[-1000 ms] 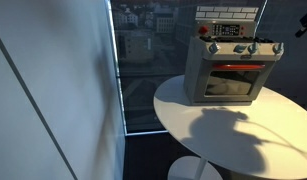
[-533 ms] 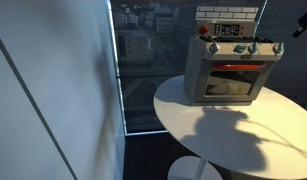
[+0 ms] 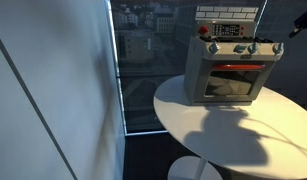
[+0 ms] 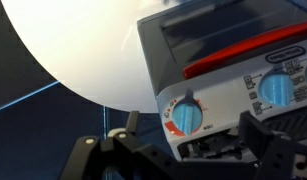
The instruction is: Twist the knob on the stove
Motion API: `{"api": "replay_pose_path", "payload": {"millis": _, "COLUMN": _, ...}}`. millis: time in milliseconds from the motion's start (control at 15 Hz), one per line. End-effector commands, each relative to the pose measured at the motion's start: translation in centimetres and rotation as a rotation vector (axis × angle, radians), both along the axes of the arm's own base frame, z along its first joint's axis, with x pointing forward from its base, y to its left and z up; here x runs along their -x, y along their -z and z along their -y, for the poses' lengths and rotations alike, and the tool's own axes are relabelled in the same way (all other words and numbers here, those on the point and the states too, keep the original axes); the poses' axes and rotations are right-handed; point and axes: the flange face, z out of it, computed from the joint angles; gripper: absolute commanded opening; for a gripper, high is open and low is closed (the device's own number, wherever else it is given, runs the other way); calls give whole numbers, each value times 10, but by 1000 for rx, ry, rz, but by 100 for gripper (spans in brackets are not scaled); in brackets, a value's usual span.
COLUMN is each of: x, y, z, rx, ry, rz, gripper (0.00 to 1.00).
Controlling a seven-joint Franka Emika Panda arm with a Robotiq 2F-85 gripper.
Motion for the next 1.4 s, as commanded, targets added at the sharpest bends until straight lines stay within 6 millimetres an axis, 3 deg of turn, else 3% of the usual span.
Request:
{"api": "replay_pose_path", "payload": {"millis": 0, "x": -12, "y": 1, "z": 6, "rx": -13, "ry": 31, "rz": 39, "gripper": 100}}
{"api": "replay_pose_path", "payload": {"millis": 1333, "x": -45, "y": 23, "z": 0, "rx": -60, "ry": 50, "rz": 108, "gripper": 100}}
